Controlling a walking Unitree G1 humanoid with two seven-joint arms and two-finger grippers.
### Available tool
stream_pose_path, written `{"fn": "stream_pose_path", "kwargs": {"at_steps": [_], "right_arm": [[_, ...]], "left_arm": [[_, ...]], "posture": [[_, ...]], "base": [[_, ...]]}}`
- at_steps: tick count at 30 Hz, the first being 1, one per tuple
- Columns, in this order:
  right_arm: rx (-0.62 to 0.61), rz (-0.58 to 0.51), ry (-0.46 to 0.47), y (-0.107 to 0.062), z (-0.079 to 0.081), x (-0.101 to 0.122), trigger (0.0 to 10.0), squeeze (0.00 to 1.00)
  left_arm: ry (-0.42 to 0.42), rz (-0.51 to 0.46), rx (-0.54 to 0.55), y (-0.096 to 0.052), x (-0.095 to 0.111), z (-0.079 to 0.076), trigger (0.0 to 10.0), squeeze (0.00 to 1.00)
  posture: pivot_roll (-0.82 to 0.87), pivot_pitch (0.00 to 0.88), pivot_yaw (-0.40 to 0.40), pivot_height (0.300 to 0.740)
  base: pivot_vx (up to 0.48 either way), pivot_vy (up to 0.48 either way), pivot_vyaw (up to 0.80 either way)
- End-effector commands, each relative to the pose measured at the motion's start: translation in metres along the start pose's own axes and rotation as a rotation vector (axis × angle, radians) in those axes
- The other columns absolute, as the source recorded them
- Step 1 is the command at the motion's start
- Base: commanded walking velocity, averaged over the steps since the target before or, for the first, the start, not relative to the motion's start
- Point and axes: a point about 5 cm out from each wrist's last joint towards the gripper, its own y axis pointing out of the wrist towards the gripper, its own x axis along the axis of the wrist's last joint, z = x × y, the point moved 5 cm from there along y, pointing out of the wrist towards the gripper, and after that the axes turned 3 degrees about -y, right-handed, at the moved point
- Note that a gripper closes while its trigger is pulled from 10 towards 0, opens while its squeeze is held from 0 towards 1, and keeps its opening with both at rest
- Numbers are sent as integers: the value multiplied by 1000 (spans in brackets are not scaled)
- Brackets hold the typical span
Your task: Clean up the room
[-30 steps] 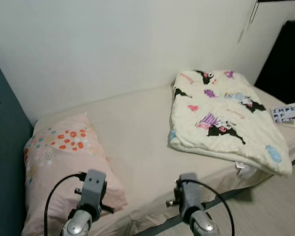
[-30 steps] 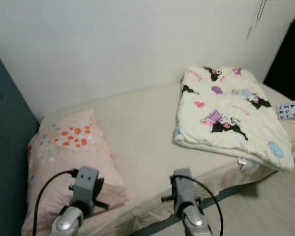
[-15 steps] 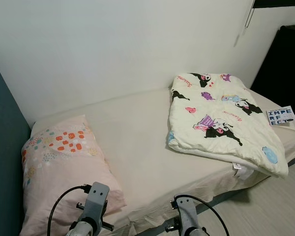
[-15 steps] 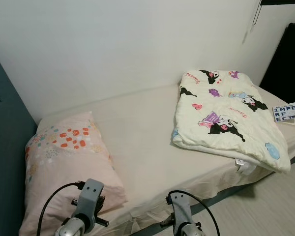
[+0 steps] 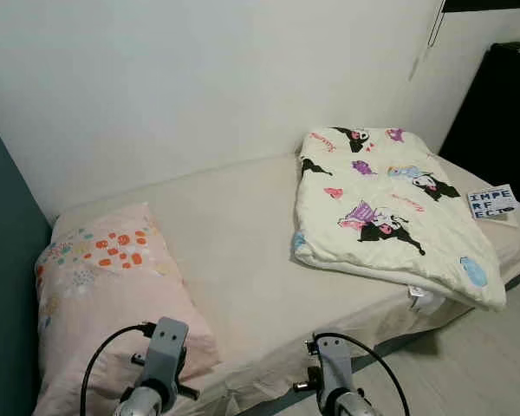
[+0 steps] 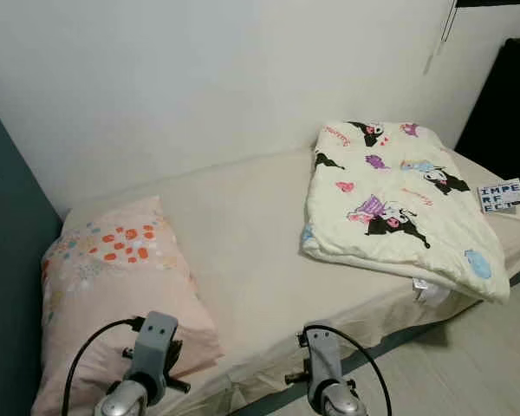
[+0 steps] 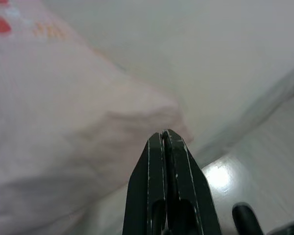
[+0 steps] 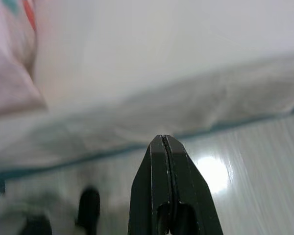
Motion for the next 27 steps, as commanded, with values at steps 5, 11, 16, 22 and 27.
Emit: {"fn": "stream_pose_path", "kwargs": {"at_steps": [5,11,16,22,27], "right_arm": [[31,-119,20,2,5,26,10000,0],[67,-137,0,3,12,29,10000,0],[75,-149,-15,2,14,31,10000,0],[77,-155,-11,2,14,31,10000,0],[77,-159,-7,1,13,31,10000,0]], "left_arm": [[-62,-31,39,-2,8,7,10000,0],[-139,-19,56,-2,10,6,10000,0],[-141,22,3,-4,8,-5,10000,0],[-77,-64,-17,-6,23,-9,10000,0],[-84,-30,7,-5,23,-5,10000,0]], "posture": [[-26,54,-5,737],[-24,58,-6,737],[-25,59,-5,737],[-25,59,-1,737],[-25,59,-1,737]], "base": [[0,0,0],[0,0,0],[0,0,736],[0,0,800],[0,0,800]]}}
